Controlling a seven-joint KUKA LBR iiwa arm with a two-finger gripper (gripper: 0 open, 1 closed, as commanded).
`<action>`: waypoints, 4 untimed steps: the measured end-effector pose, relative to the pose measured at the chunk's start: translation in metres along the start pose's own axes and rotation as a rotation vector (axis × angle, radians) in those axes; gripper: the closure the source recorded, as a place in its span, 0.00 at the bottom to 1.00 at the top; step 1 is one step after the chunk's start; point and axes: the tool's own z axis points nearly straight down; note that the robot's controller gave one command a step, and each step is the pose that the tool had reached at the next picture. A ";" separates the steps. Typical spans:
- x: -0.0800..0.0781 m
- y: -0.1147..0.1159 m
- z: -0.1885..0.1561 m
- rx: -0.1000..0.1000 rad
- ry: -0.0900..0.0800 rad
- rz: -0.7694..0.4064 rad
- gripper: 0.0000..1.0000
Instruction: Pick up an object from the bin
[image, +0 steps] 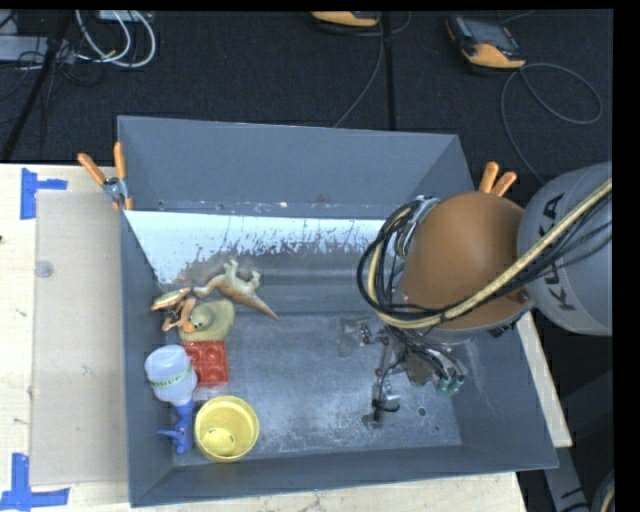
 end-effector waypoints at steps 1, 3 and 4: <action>-0.010 0.020 0.027 0.002 0.000 -0.204 0.00; -0.013 0.073 0.029 0.000 0.012 -0.072 0.00; -0.013 0.092 0.013 0.001 -0.012 -0.137 0.00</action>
Offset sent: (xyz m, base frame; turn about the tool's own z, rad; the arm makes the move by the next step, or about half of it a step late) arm -0.0067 0.0813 -0.0723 -0.0101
